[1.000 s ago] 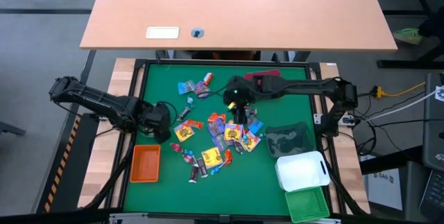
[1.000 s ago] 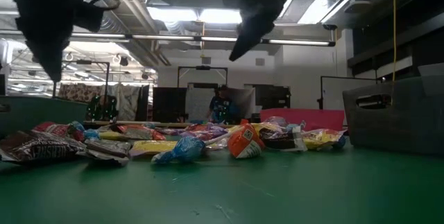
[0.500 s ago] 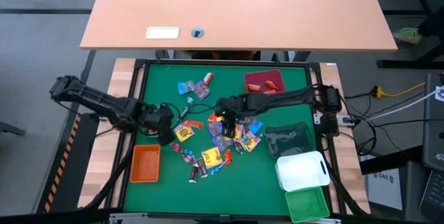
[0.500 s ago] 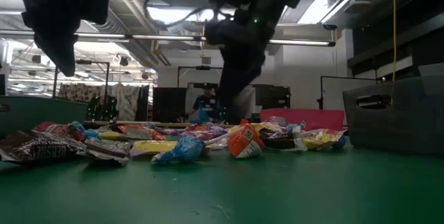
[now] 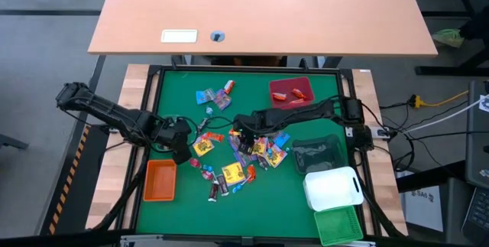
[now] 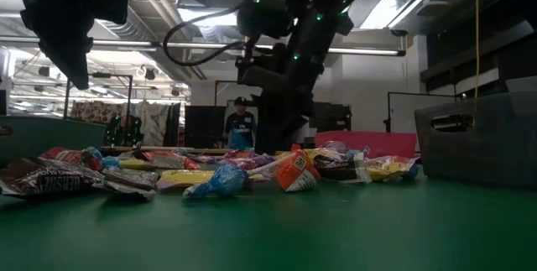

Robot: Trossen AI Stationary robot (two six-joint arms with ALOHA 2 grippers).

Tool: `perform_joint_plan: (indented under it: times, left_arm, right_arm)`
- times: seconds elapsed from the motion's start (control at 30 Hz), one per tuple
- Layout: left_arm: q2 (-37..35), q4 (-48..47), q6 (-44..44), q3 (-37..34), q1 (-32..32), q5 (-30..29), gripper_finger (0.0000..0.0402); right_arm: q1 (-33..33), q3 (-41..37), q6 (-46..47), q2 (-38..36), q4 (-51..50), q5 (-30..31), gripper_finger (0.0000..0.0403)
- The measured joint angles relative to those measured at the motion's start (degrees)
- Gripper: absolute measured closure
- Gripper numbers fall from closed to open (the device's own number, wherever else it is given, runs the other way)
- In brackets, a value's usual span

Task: Sort candy
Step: Put the violet candy into the black bin

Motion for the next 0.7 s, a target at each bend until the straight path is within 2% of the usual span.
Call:
perform_joint_plan:
  times: [0.23,0.33,0.7]
  left_arm:
    - [0.0,0.9,0.0,0.0,0.0,0.0,0.0299]
    - [0.0,0.9,0.0,0.0,0.0,0.0,0.0299]
    - [0.0,0.9,0.0,0.0,0.0,-2.6,0.0299]
  right_arm:
    - [0.0,0.0,0.0,1.8,0.3,0.0,0.0206]
    - [0.0,0.0,0.0,1.8,0.4,-0.7,0.0221]
    - [0.0,0.0,-1.0,1.9,1.8,-1.1,0.0368]
